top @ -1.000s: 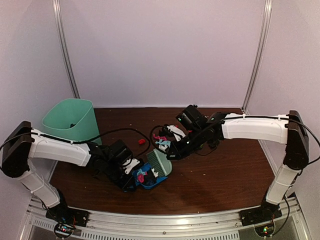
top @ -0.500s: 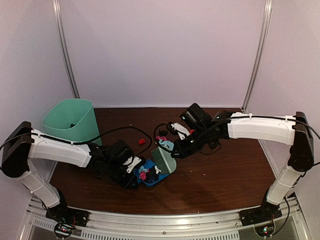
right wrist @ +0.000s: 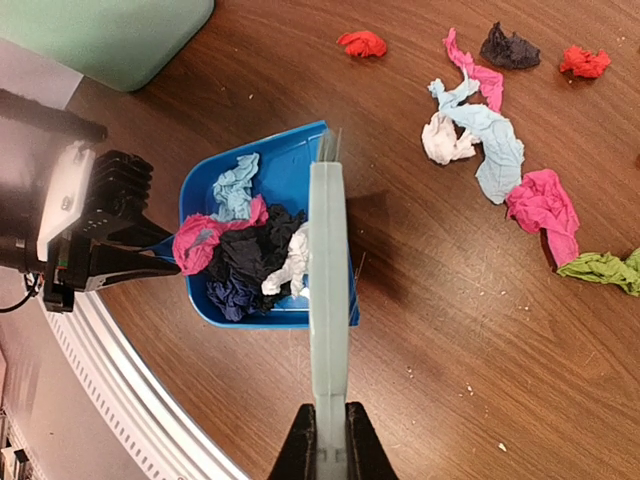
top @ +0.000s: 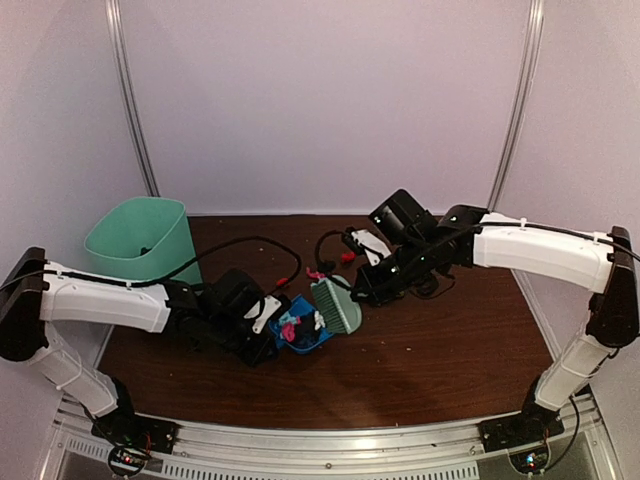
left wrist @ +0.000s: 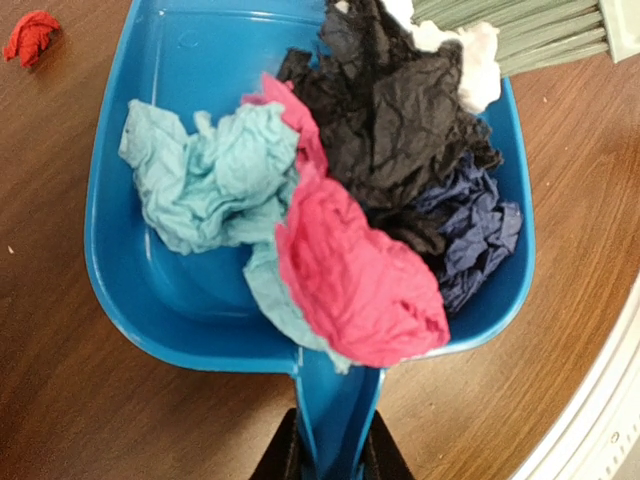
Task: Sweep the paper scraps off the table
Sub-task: Sweep the paper scraps into the dustpan, then dump the paper scraps in the dustpan into the trash bin.
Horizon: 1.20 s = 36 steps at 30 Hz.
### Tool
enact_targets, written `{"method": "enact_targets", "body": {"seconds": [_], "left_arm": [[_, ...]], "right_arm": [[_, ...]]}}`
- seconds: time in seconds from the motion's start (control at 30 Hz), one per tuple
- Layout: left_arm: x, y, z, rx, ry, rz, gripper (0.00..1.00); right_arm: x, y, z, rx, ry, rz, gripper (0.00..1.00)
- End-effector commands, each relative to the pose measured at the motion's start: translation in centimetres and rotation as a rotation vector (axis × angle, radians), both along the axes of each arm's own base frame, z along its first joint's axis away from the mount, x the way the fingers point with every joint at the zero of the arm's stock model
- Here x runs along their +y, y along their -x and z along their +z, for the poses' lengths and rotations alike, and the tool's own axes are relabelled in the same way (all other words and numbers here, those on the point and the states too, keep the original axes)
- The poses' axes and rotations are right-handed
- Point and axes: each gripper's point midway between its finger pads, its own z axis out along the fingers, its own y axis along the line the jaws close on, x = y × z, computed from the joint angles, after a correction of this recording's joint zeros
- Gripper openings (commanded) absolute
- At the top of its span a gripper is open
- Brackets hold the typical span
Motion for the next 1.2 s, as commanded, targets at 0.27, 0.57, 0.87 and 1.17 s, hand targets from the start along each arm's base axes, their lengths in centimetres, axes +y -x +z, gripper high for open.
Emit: {"method": "enact_targets", "body": {"seconds": [0.27, 0.57, 0.87, 1.17], "left_arm": [[-1.7, -2.3, 4.3, -0.129, 0.093, 0.027, 0.0], [-1.9, -3.3, 6.2, -0.169, 0.12, 0.075, 0.0], [-1.4, -3.8, 7.1, -0.169, 0.124, 0.142, 0.0], [-0.5, -4.0, 7.5, -0.162, 0.107, 0.201, 0.0]], "right_arm": [[-2.5, -0.2, 6.2, -0.106, -0.002, -0.081, 0.0], [-3.4, 0.2, 7.1, -0.112, -0.015, -0.104, 0.0], [-4.3, 0.6, 8.0, -0.125, -0.03, -0.126, 0.0], [-5.9, 1.1, 8.0, -0.134, -0.022, -0.164, 0.0]]}}
